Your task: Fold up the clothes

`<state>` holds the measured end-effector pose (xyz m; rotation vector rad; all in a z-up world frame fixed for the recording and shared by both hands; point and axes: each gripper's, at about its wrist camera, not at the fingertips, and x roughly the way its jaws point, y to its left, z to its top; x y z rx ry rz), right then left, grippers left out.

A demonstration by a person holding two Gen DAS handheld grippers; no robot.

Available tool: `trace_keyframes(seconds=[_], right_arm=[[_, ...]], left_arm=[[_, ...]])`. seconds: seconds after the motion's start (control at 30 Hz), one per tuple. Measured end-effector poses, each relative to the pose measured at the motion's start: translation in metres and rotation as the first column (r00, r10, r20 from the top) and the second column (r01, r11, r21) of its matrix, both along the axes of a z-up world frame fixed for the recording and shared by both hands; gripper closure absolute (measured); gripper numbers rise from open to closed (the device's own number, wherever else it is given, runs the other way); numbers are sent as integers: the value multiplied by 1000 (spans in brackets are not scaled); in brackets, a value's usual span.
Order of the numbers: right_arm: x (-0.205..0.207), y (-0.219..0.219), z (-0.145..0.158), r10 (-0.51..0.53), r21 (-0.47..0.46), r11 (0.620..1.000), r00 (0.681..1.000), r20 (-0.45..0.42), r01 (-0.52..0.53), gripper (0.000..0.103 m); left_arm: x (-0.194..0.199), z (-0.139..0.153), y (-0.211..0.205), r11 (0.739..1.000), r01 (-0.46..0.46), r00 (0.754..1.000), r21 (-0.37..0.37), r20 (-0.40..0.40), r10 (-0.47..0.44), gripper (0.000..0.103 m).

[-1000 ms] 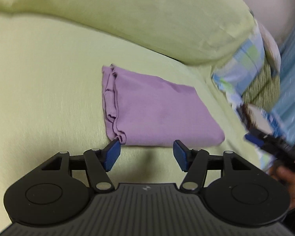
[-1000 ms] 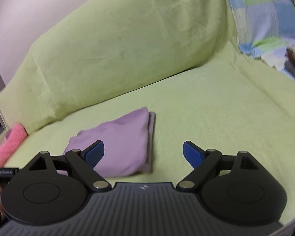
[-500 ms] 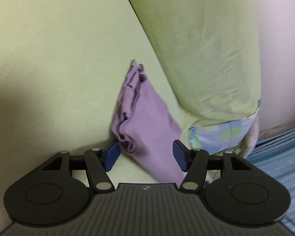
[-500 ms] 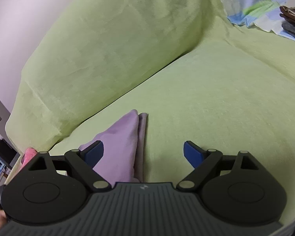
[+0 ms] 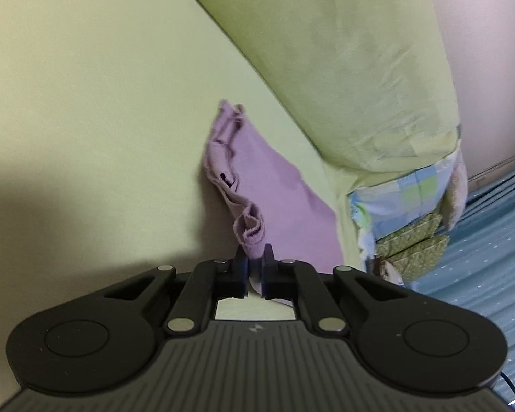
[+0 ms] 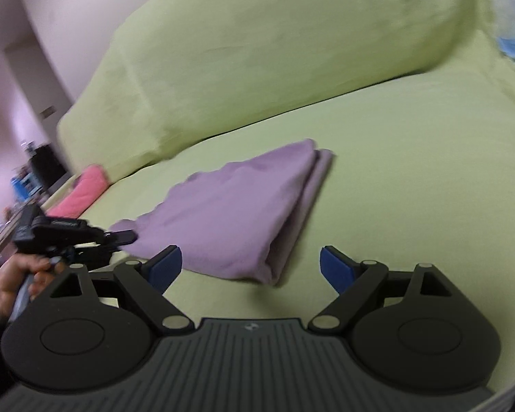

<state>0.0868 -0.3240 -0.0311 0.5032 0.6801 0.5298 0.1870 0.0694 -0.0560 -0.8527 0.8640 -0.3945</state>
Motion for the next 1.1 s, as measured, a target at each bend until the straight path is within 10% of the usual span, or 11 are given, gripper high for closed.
trace_keyframes(seconds=[0.33, 0.53, 0.73, 1.1], right_arm=[[3, 2, -10, 29, 157, 987, 997, -77, -16, 18], [22, -19, -27, 3, 416, 908, 989, -151, 61, 18], [32, -12, -38, 51, 454, 889, 975, -216, 54, 18], [30, 14, -28, 160, 320, 943, 968, -194, -92, 18]], left_arm=[[-15, 43, 7, 978, 91, 995, 190, 24, -97, 96], [-8, 77, -28, 941, 202, 958, 270, 144, -247, 96], [21, 76, -112, 844, 406, 857, 349, 175, -485, 95], [83, 55, -232, 496, 735, 529, 462, 67, -846, 95]])
